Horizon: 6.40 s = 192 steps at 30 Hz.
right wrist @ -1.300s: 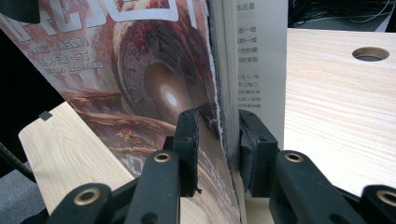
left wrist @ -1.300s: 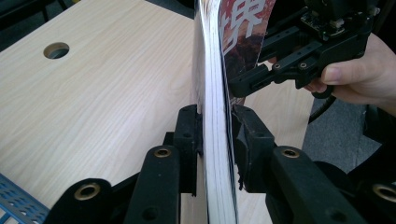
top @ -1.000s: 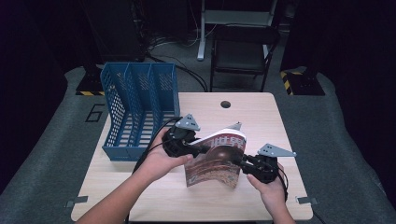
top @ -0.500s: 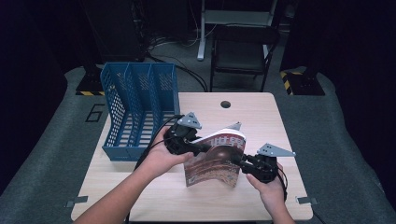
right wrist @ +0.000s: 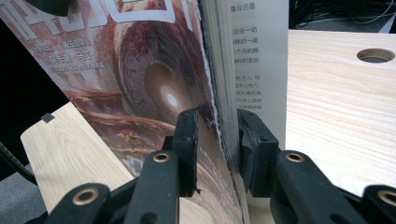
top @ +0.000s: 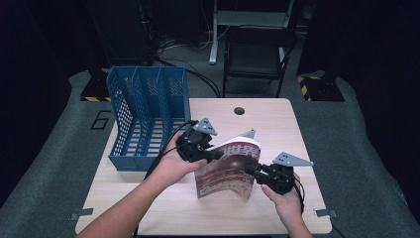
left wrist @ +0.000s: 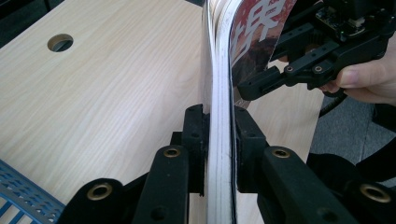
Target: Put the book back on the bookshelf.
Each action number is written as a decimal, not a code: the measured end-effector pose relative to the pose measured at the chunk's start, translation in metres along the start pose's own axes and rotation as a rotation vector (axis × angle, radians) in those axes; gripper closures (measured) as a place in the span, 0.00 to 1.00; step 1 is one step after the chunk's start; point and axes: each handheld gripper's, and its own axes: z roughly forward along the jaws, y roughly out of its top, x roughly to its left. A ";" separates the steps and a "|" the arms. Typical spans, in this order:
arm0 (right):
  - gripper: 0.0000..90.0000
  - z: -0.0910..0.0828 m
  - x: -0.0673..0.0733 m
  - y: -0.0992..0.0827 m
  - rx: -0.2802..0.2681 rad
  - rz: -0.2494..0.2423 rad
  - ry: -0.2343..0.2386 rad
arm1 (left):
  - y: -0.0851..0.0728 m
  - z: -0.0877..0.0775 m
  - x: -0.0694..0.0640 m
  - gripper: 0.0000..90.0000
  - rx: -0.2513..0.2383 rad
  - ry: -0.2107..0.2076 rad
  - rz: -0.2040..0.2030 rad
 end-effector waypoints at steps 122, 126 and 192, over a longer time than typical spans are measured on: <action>0.50 0.022 -0.029 -0.052 0.178 0.029 -0.122 | 0.045 -0.083 0.033 0.93 -0.011 0.085 -0.051; 0.50 0.022 -0.029 -0.052 0.178 0.031 -0.112 | 0.047 -0.087 0.035 0.93 -0.018 0.096 -0.058; 0.50 0.027 -0.028 -0.055 0.203 0.022 -0.115 | 0.010 -0.162 0.124 0.93 -0.114 0.358 -0.355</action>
